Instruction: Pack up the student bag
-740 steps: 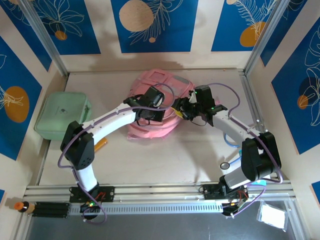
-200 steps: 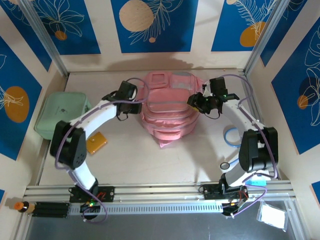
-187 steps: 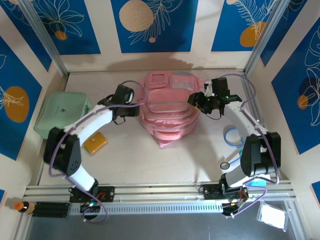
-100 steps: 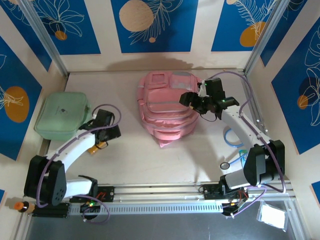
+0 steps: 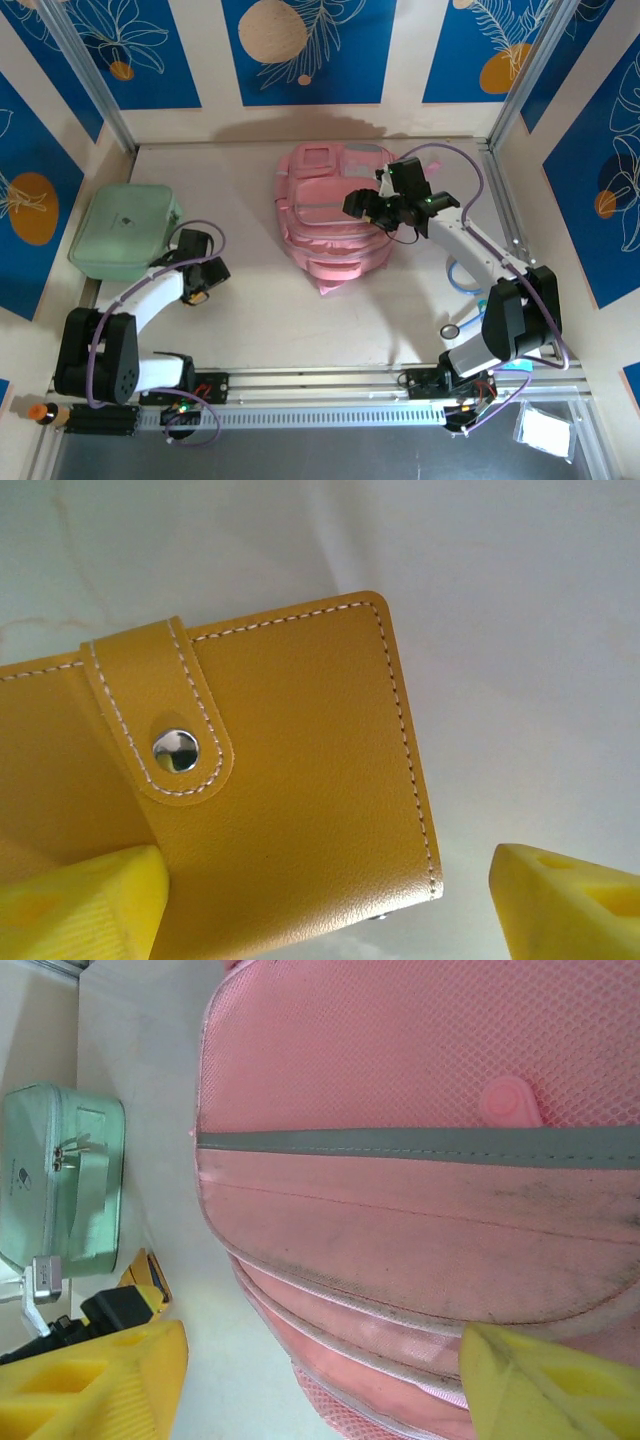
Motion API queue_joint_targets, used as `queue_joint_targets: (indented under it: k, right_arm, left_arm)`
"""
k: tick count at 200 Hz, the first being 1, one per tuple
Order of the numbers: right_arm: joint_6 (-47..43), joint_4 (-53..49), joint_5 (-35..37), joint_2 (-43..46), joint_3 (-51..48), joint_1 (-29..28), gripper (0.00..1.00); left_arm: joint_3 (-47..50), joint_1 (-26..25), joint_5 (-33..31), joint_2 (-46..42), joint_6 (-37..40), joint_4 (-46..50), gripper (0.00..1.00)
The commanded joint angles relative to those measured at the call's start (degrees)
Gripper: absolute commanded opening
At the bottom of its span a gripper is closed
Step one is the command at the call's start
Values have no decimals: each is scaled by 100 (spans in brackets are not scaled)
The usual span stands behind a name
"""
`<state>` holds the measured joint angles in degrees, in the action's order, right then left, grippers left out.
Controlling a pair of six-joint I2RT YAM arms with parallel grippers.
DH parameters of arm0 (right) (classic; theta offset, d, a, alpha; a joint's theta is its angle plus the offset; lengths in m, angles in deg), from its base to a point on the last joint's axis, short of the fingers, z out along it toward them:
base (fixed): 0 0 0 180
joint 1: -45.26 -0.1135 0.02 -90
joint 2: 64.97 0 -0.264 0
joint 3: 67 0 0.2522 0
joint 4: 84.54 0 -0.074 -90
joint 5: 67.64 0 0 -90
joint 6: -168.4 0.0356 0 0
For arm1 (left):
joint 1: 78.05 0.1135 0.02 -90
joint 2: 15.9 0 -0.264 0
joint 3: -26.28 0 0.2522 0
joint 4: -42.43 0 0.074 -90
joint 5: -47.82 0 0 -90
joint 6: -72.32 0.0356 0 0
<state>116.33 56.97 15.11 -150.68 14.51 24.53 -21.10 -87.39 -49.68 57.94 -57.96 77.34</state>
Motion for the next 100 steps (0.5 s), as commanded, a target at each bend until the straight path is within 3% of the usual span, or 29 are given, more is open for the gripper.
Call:
queue_joint_targets:
  k: [1,59,80,100]
  right_arm:
    - [78,12,70,-95,232,-92,71]
    - [371,216,123,-296,309,-710,70]
    - [451,243,188,-345,340,-997,69]
    - [542,282,245,-350,319,-1214,69]
  left_arm:
    - [54,-309,862,224,-609,-240,82]
    - [-673,-1543,1399,1100,-2300,-1429,76]
    - [-984,-1580,1585,1214,-2367,-1503,75]
    - [-1322,-1493,1407,1053,-1890,-1028,76]
